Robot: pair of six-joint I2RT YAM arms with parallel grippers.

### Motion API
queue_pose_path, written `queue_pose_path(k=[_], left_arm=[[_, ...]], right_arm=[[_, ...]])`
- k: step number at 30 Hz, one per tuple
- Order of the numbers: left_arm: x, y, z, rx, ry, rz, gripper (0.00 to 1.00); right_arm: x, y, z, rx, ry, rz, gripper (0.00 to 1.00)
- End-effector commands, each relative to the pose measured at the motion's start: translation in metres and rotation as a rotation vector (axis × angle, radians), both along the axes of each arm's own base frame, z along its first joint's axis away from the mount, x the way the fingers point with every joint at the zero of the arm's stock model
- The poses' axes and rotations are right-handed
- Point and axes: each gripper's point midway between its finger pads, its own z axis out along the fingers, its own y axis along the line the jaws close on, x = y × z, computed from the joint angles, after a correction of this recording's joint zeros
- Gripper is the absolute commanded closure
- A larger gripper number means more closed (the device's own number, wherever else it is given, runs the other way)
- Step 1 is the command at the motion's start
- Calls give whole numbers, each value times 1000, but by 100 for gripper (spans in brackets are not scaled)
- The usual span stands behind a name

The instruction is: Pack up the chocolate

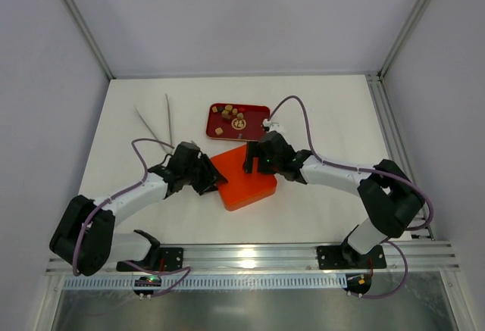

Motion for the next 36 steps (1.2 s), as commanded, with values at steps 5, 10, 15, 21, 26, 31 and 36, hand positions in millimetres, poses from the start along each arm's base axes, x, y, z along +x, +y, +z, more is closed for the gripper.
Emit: queue_pose_path(k=[5,10,15,21,26,31,36], left_arm=[[-36,43,-57,229,181,-46,47],[-20,39,-47,228,156,-82,41],[-9,31,-38,216,134,-125,39],[-5,29,-33,214,123,-130,40],[-1,28,-28,220,112,-148,40],[0,26,-29,231,125,-186,39],[0,25,-29,238,136,-210,39]], right_arm=[[-98,-11,-45,29,311,113,27],[-110,-17,-29,77,294,106,30],[-115,-26,-22,92,273,85,29],[-100,-31,-11,80,236,66,24],[-75,-41,7,111,192,34,13],[-28,-54,30,133,128,-27,12],[6,-50,36,148,106,-52,12]])
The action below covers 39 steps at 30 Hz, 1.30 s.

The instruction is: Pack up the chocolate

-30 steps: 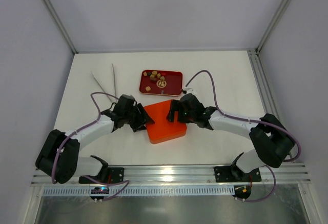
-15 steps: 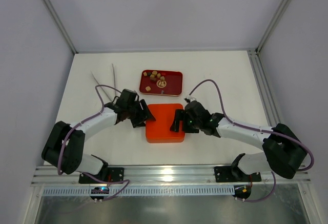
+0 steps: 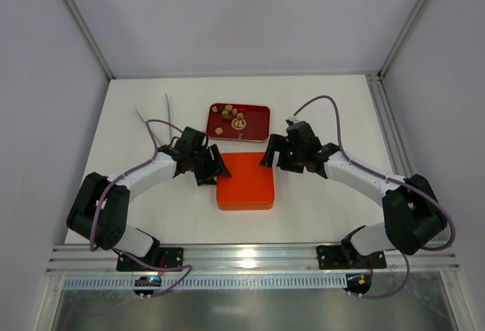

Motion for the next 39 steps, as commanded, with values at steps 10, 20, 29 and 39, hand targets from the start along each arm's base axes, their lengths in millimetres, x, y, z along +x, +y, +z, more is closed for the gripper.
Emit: queue_pose_path(k=[10,20,29,39], left_arm=[[-25,31,-33,180,109,-26,39],[-20,31,-17,174,69,-29,38],[15,31,38,188,-89,-82,30],[54,54,143,218,-375,-74,22]], right_arm=[[23,5,-34,-23,31,-18,37],[18,-3,-35,-33,20,-26,48],[34,-9,14,-6,-79,-31,14],[53,-33,114,37,-302,-58,2]])
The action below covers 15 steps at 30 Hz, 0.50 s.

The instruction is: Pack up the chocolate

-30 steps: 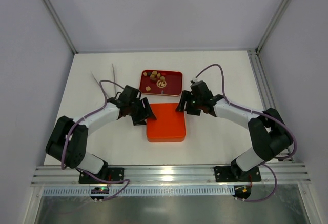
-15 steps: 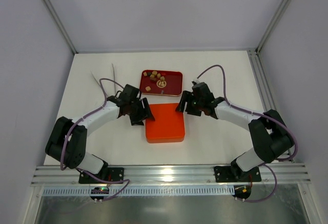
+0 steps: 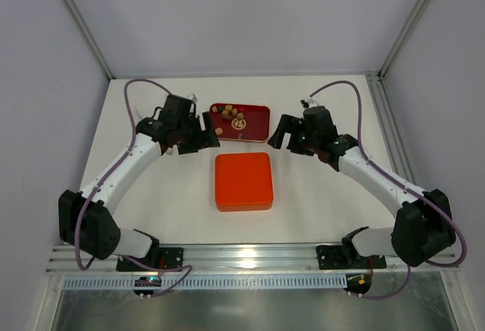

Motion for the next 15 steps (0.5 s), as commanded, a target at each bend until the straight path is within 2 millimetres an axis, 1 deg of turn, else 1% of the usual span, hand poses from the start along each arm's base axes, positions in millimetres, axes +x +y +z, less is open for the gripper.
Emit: queue_pose_path(k=[1,2,4,5,6,7,8,9,11,12,13,15], left_arm=[[3,25,56,55,-174,-7,22],[3,29,63,62,-196,-5,21],[-1,37,81,71,-258,5,20],[-2,42,87,85,-278,11,19],[-4,44,92,84,-294,16,19],[-7,45,95,83,-305,16,19],[-12,48,105,73,-333,18,19],[-17,49,106,72,-336,16,19],[-23,58,114,85,-370,43,18],[-27,61,113,90,-372,47,18],[-30,63,114,92,-377,49,18],[-36,67,116,93,-387,57,17]], right_arm=[[7,-13,62,-5,-166,-4,0],[5,-19,80,-1,-213,-23,0],[3,-30,94,-9,-251,-50,0],[3,-40,104,-29,-284,-87,0],[-3,-48,114,-34,-307,-104,0],[-7,-53,121,-39,-325,-117,0],[-10,-58,124,-52,-337,-129,0],[-16,-68,131,-67,-359,-161,0],[-22,-79,130,-91,-370,-190,0],[-25,-86,129,-110,-374,-213,0],[-29,-93,133,-115,-390,-234,0],[-35,-100,129,-129,-390,-257,0]])
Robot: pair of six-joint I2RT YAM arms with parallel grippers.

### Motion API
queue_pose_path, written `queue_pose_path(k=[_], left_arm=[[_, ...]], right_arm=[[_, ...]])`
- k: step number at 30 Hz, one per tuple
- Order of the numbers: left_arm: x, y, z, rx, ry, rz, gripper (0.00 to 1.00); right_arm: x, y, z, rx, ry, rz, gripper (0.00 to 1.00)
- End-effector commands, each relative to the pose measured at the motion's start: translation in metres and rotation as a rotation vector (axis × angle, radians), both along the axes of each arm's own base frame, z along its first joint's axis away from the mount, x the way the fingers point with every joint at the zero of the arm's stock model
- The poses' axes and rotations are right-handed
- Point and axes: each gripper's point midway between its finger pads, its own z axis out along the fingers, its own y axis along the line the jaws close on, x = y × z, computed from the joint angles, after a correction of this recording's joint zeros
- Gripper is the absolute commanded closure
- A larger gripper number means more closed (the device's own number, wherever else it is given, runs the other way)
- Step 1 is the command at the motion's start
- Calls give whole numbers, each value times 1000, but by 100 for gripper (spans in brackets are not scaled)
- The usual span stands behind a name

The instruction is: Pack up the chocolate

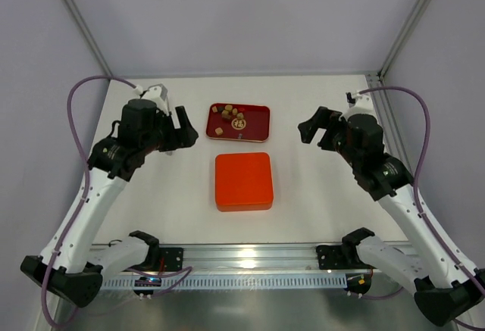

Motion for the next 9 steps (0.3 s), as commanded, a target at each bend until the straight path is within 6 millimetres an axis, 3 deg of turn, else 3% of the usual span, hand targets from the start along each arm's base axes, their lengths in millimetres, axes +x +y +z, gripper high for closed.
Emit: queue_pose_path(k=[1,9], left_arm=[[-12,14,0,38,-14,23,17],[-17,16,3,35,-24,19,17]], right_arm=[[-9,-26,-7,-65,0,-92,0],[-12,-29,-13,-80,14,-97,0]])
